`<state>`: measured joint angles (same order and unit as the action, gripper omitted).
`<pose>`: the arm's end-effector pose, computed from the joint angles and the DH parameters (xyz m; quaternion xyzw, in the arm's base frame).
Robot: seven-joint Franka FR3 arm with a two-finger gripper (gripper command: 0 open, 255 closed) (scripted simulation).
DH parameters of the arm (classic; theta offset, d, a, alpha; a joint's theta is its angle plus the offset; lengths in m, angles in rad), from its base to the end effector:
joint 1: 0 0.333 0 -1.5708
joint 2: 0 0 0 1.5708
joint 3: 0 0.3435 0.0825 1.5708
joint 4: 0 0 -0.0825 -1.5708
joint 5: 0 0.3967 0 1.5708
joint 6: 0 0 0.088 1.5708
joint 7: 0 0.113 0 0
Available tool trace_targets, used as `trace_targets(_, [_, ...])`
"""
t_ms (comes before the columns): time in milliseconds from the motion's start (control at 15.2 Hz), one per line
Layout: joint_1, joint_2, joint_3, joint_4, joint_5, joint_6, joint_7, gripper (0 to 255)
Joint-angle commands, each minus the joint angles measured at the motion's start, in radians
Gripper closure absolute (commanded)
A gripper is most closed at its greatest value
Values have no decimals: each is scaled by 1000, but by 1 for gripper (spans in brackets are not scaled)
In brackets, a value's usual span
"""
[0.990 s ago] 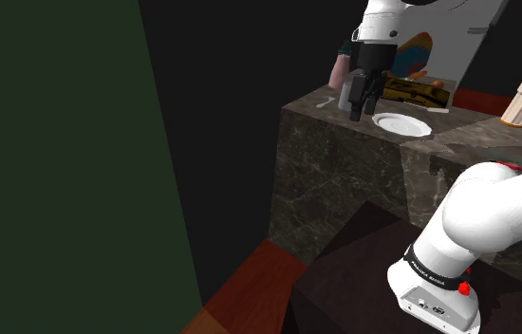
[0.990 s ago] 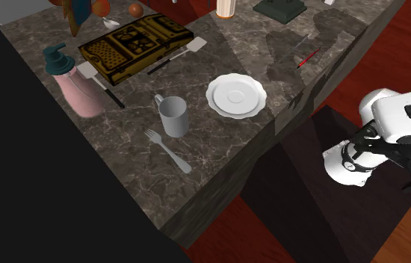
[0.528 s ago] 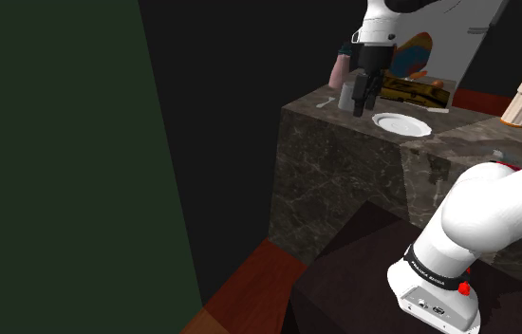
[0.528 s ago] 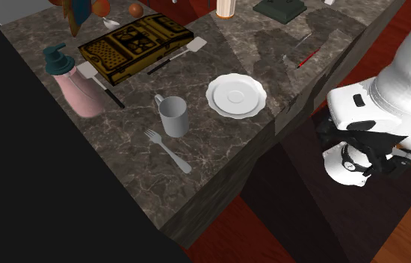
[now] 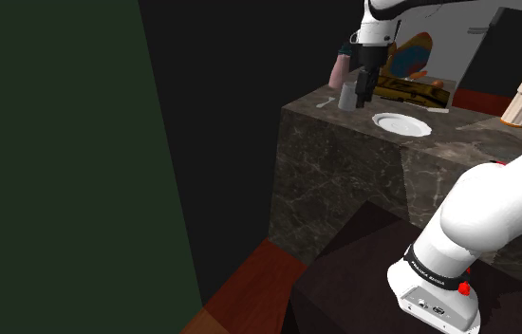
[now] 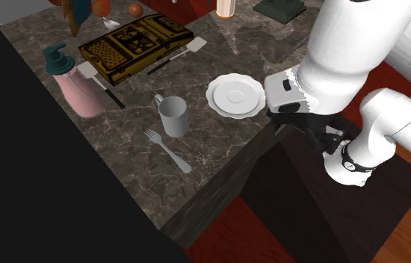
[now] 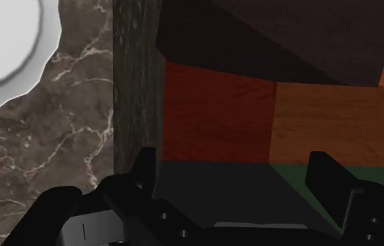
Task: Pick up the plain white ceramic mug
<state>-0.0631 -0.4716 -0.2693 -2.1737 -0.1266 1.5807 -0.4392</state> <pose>0.3675 -0.1612 0.5751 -0.9948 -0.0763 0.0638 0.0220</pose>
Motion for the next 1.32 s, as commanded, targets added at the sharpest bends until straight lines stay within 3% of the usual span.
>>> trace_targets(0, [-4,59,-36,48,-18,15,-63,0])
trace_targets(396, [-16,252,-127,208,-30,59,-239,0])
trace_targets(726, [-39,436,-189,379,2,78,-390,0])
trace_targets(1254, [-141,779,-233,757,116,45,-622,0])
